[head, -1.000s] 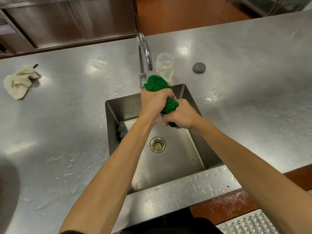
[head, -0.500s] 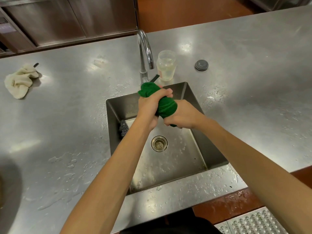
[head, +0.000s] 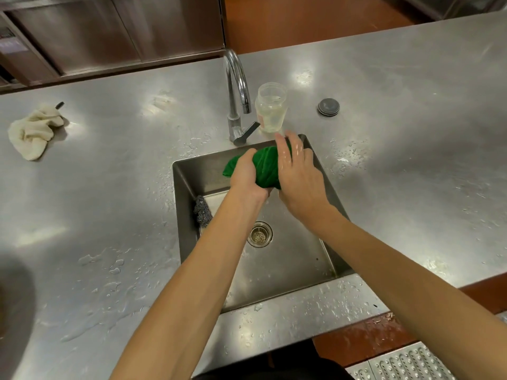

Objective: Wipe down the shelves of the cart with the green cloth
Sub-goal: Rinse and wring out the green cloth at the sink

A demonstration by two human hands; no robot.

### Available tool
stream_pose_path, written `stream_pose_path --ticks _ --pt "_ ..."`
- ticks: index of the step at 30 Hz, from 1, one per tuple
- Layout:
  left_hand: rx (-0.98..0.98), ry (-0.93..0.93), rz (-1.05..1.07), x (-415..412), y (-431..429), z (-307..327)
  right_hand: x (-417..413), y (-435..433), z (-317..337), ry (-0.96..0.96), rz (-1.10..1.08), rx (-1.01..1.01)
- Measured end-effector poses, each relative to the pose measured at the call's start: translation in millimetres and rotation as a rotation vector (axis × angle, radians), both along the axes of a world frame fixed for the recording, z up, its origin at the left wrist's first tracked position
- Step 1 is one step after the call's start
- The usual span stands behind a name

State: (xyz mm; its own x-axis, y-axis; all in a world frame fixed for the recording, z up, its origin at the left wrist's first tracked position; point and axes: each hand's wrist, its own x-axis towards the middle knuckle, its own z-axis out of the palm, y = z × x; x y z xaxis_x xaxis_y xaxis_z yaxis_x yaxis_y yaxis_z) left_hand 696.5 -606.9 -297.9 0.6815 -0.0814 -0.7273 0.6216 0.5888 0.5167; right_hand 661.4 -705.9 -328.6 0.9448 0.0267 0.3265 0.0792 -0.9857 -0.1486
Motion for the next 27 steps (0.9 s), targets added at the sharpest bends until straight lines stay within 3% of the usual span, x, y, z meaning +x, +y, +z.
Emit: stream_pose_path --ticks 6,8,14,18,22,27 --pt "0.333 -0.220 -0.101 15 1 4 11 -12 2 0.043 0.044 0.267" --pt "0.354 -0.320 -0.084 18 0 7 11 -9 3 0.120 0.035 0.423" --pt "0.299 -0.517 -0.112 24 6 14 12 0 18 0.308 0.162 0.663" --pt "0.308 -0.624 -0.204 26 11 14 12 1 20 0.564 0.170 1.019" --pt "0.165 -0.645 -0.232 30 17 12 18 -6 22 0.811 0.234 1.230" --pt "-0.001 -0.703 -0.323 36 23 9 23 -9 15 0.971 0.309 1.379"
